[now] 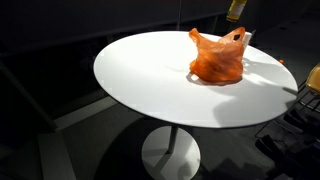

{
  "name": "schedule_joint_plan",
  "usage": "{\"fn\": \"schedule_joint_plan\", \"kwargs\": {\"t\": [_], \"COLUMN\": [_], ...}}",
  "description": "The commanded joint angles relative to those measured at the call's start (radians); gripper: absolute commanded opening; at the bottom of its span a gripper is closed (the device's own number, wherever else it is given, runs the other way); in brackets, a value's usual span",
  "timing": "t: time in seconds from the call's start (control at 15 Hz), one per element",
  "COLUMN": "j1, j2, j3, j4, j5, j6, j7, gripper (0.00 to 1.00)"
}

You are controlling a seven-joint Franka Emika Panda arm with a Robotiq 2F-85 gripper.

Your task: Remove the bottle with a yellow cap from the plastic bag and put it on the table

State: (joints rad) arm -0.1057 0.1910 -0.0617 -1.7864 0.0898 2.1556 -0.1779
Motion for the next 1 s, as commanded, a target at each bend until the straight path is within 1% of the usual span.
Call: {"fn": "schedule_joint_plan", "kwargs": {"t": [0.0,0.27,0.53,0.93], "j1": [-0.025,-0.048,-0.061,-0.047], "j2": [0.057,0.112,0.159,0.211], "j3": [-0.018,-0.024,-0.015,0.002], "j4": [0.049,0.046,0.047,0.056], "j5": [0.017,0.034,0.064,0.057], "j6": [-0.005,0.001,0.004,0.003], "j7": [0.014,0.014,0.003,0.012], "gripper": [0.2,0.2,0.2,0.2]}}
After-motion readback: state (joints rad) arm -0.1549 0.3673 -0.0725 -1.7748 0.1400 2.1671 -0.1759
